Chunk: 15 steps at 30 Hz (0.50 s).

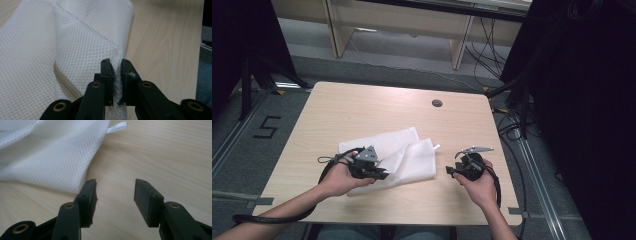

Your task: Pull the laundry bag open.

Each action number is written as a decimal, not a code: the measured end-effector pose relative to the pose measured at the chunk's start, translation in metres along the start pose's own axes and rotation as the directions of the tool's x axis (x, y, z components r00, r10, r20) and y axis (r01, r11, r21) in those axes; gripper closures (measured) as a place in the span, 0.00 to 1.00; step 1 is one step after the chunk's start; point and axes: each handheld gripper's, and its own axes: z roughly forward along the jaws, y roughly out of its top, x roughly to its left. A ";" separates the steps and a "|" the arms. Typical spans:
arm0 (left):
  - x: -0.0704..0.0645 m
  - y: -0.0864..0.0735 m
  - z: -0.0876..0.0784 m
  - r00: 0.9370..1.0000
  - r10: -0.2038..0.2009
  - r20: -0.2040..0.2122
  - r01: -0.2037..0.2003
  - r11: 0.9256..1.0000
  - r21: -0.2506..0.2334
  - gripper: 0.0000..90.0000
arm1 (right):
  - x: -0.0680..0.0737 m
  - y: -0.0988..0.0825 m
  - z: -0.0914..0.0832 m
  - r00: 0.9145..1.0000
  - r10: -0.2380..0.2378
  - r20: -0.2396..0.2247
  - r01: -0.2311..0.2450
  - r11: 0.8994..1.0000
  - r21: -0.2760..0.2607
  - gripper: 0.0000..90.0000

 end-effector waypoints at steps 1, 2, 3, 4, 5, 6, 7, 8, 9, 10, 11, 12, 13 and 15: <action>-0.002 -0.001 0.002 1.000 -0.009 0.010 0.009 1.000 -0.003 0.91 | 0.003 0.000 -0.001 0.999 0.025 -0.031 -0.025 1.000 -0.002 0.59; -0.003 -0.002 0.002 1.000 0.005 0.009 -0.005 1.000 0.007 0.91 | 0.003 0.000 -0.001 0.999 0.037 -0.034 -0.036 0.999 0.006 0.59; -0.004 -0.002 0.003 1.000 -0.002 0.009 0.002 1.000 0.011 0.91 | 0.003 0.000 -0.001 0.999 0.034 -0.034 -0.034 0.999 0.004 0.59; -0.003 -0.003 0.003 1.000 0.024 0.008 -0.024 0.999 0.025 0.91 | 0.003 0.000 -0.001 0.999 0.034 -0.034 -0.034 0.999 0.004 0.59; -0.006 -0.005 0.005 1.000 0.001 0.016 -0.001 1.000 0.019 0.91 | 0.003 0.001 -0.001 0.999 0.028 -0.033 -0.028 1.000 0.001 0.59; -0.006 -0.005 0.005 1.000 0.001 0.016 -0.001 1.000 0.019 0.91 | 0.003 0.001 -0.001 0.999 0.028 -0.033 -0.028 1.000 0.001 0.59; -0.005 -0.005 0.005 1.000 0.018 0.017 -0.018 1.000 0.022 0.91 | 0.003 0.000 -0.001 0.999 0.022 -0.035 -0.022 1.000 0.001 0.59; -0.006 -0.006 0.005 1.000 0.011 0.019 -0.012 1.000 0.027 0.90 | 0.004 0.000 -0.002 0.999 0.034 -0.036 -0.034 0.999 0.005 0.59; -0.007 -0.006 0.004 1.000 0.020 0.019 -0.021 0.999 0.028 0.90 | 0.004 0.000 -0.002 0.999 0.034 -0.036 -0.034 0.999 0.005 0.59; -0.008 -0.006 0.004 0.999 0.032 0.027 -0.032 0.999 0.026 0.90 | 0.004 0.000 -0.002 0.999 0.033 -0.030 -0.033 0.999 0.003 0.59; -0.009 -0.006 0.002 0.999 0.040 0.032 -0.040 0.999 0.026 0.91 | 0.002 0.000 -0.001 0.999 0.015 -0.030 -0.016 1.000 -0.014 0.59; -0.010 -0.006 0.001 0.999 0.038 0.034 -0.039 0.999 0.025 0.91 | 0.003 0.001 -0.003 0.999 0.026 -0.033 -0.026 1.000 -0.002 0.59; -0.011 -0.006 -0.001 0.999 0.036 0.039 -0.037 0.999 0.021 0.91 | 0.003 0.001 -0.003 0.999 0.027 -0.028 -0.027 1.000 -0.004 0.59; -0.012 -0.008 -0.005 0.997 0.051 0.051 -0.052 0.998 0.017 0.91 | 0.002 0.001 -0.003 0.999 0.031 -0.023 -0.032 0.999 -0.019 0.59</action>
